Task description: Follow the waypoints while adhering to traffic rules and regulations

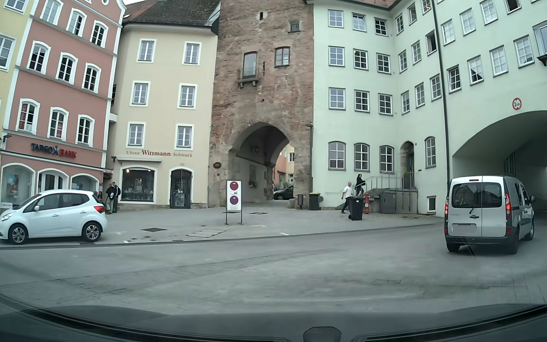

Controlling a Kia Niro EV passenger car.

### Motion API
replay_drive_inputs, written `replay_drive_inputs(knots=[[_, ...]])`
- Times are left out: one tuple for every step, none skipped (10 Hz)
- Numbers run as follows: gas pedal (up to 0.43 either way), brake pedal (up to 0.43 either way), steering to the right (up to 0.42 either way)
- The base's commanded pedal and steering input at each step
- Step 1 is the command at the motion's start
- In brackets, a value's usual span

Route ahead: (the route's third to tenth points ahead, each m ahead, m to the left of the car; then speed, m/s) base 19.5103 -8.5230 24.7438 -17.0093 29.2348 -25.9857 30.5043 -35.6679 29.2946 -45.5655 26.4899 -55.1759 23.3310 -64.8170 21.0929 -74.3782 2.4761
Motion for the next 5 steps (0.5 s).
replay_drive_inputs(knots=[[0.331,0.0,0.35],[0.311,0.0,0.351],[0.299,0.0,0.352],[0.287,0.0,0.355],[0.26,0.0,0.357]])
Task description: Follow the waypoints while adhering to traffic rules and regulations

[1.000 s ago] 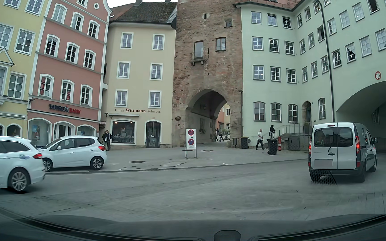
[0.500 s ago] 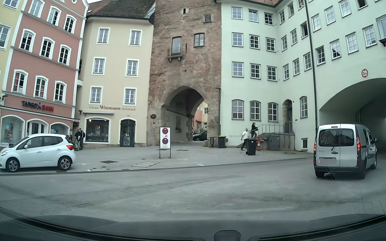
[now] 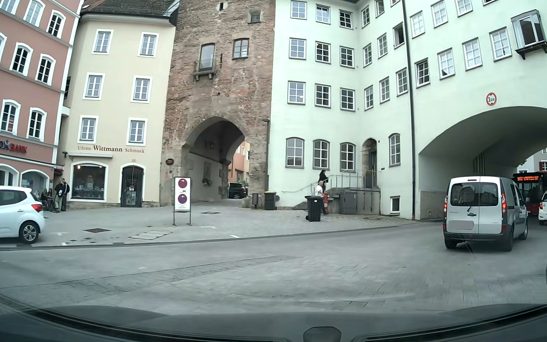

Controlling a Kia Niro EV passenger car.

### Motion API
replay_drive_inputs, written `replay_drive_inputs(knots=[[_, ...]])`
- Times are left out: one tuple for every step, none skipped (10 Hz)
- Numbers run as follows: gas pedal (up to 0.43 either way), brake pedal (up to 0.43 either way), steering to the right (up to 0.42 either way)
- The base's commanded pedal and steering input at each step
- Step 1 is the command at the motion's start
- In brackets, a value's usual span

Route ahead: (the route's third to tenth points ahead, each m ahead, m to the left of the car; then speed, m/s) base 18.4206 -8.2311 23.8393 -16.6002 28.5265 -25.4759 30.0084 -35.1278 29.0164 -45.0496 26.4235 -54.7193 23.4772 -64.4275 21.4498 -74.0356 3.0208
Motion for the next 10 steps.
replay_drive_inputs(knots=[[0.26,0.0,0.357],[0.228,0.0,0.357],[0.228,0.0,0.355],[0.228,0.0,0.352],[0.22,0.0,0.346],[0.197,0.0,0.342],[0.189,0.0,0.339],[0.169,0.0,0.337],[0.169,0.0,0.334],[0.157,0.0,0.328]])
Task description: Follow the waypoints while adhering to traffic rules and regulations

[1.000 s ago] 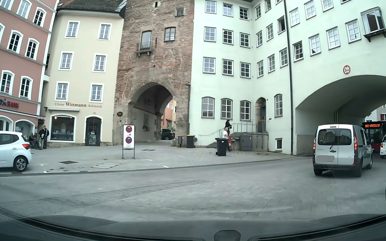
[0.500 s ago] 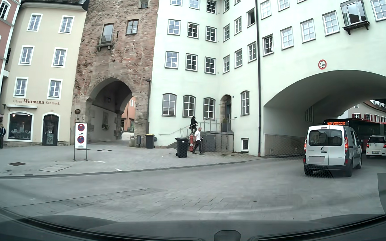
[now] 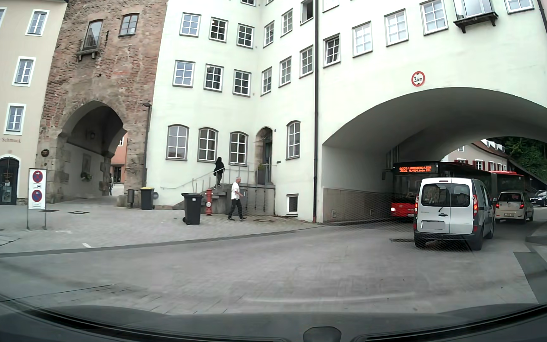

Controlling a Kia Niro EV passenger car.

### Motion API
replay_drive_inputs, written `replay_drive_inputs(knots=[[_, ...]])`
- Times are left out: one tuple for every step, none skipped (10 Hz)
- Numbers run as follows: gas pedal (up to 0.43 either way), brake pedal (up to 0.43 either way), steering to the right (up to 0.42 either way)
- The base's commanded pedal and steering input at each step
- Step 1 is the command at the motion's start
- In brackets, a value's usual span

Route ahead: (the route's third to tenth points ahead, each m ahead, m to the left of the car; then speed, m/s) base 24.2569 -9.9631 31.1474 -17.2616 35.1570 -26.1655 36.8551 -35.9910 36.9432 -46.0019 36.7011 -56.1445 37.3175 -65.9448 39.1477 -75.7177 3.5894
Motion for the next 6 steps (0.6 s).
replay_drive_inputs(knots=[[0.15,0.0,0.323],[0.15,0.0,0.318],[0.15,0.0,0.316],[0.15,0.0,0.314],[0.15,0.0,0.312],[0.15,0.0,0.308]])
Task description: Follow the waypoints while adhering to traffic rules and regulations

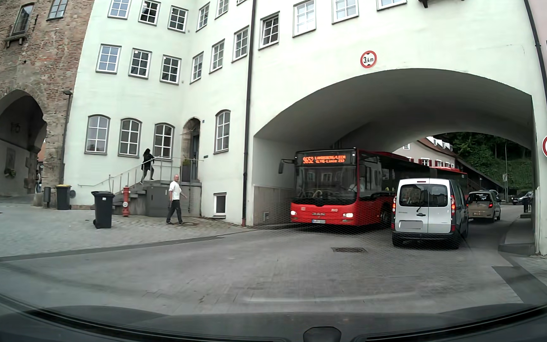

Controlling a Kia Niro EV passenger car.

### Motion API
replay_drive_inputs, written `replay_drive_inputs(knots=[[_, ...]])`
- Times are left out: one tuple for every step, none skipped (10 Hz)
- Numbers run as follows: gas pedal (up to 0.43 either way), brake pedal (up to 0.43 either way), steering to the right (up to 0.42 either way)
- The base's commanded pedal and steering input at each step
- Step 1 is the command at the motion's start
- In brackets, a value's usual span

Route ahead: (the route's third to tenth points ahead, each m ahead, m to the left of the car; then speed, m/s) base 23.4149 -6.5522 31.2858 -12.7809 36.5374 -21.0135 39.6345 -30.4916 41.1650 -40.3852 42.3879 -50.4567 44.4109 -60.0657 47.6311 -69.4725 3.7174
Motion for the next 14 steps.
replay_drive_inputs(knots=[[0.15,0.0,0.303],[0.15,0.0,0.298],[0.177,0.0,0.292],[0.22,0.0,0.285],[0.24,0.0,0.28],[0.26,0.0,0.272],[0.287,0.0,0.261],[0.299,0.0,0.252],[0.331,0.0,0.236],[0.339,0.0,0.22],[0.339,0.0,0.205],[0.339,0.0,0.199],[0.339,0.0,0.196],[0.331,0.0,0.193]])
